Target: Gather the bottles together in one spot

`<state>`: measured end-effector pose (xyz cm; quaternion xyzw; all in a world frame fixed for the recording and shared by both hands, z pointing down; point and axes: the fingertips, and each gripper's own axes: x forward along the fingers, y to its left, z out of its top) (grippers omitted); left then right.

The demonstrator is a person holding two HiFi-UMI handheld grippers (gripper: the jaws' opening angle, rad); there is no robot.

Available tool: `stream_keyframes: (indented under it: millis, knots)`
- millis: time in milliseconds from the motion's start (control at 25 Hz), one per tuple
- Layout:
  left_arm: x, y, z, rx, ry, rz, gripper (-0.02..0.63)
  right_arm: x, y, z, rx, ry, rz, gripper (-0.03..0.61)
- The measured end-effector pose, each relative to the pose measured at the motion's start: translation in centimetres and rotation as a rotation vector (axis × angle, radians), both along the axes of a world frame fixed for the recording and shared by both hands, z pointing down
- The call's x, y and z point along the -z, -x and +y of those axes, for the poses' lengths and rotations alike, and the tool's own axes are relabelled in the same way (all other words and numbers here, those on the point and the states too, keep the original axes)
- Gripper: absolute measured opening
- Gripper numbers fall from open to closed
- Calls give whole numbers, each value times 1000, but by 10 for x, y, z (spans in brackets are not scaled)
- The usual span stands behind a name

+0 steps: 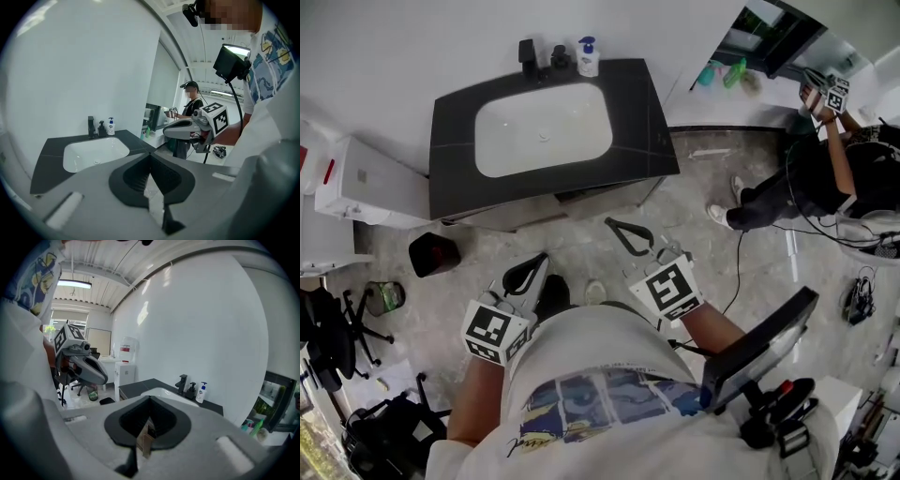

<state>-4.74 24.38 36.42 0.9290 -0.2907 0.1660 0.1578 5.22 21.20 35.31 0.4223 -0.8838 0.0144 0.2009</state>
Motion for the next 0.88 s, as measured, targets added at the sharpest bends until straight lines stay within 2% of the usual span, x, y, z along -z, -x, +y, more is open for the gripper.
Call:
stream_keyframes:
  millis: [560, 880]
  knots:
    - [1, -25, -11, -40, 2, -2, 3, 1, -12, -9, 2, -5, 8, 3]
    - [-3, -19, -40, -60, 19, -5, 3, -5, -4, -35, -4, 12, 13, 2]
